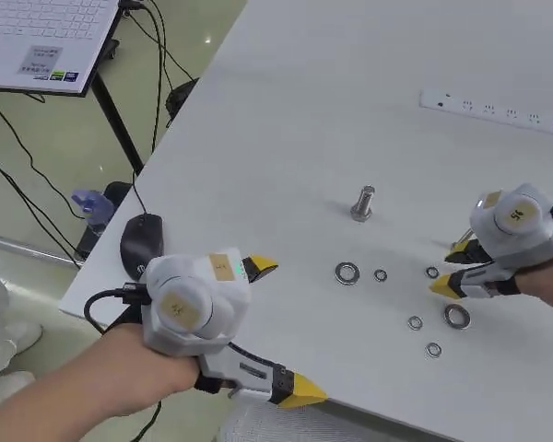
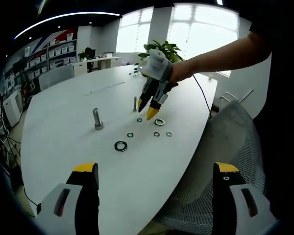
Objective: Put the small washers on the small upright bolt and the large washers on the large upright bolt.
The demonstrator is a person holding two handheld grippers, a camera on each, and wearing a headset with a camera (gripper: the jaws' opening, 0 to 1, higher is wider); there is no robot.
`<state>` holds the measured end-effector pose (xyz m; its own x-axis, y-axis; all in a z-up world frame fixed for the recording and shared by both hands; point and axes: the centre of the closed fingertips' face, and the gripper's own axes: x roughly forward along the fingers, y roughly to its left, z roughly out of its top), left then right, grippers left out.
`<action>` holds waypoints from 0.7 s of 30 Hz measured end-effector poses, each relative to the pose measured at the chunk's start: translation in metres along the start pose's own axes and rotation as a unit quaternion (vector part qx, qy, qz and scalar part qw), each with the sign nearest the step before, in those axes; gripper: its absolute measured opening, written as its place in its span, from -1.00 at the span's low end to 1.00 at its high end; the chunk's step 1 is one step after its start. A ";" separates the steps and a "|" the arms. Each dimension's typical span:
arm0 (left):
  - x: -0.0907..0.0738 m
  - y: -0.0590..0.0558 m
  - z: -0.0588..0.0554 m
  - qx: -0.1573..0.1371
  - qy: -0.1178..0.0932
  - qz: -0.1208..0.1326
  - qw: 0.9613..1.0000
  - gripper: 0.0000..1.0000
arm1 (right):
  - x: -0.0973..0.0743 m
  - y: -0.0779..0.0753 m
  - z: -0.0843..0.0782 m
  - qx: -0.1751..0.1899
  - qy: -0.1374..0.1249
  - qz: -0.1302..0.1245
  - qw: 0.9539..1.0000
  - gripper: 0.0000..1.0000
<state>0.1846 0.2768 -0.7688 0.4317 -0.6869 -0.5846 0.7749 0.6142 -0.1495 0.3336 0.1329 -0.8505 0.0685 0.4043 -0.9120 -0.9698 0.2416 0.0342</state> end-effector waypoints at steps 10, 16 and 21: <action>-0.003 -0.001 -0.005 0.001 0.004 0.000 1.000 0.94 | 0.011 -0.003 -0.004 -0.020 0.032 -0.002 0.999 -0.42; -0.006 0.000 -0.009 -0.002 0.006 0.002 1.000 0.91 | 0.014 -0.005 -0.004 -0.030 0.046 -0.005 0.998 -0.47; -0.008 -0.001 -0.012 -0.007 0.006 0.003 1.000 0.89 | 0.017 -0.004 -0.004 -0.041 0.059 -0.005 0.997 -0.50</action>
<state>0.1755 0.2862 -0.7736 0.4313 -0.6785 -0.5947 0.7652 0.6243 -0.1572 0.3374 0.1347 -0.8675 0.0546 0.2938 -0.9543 -0.9856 0.1692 -0.0043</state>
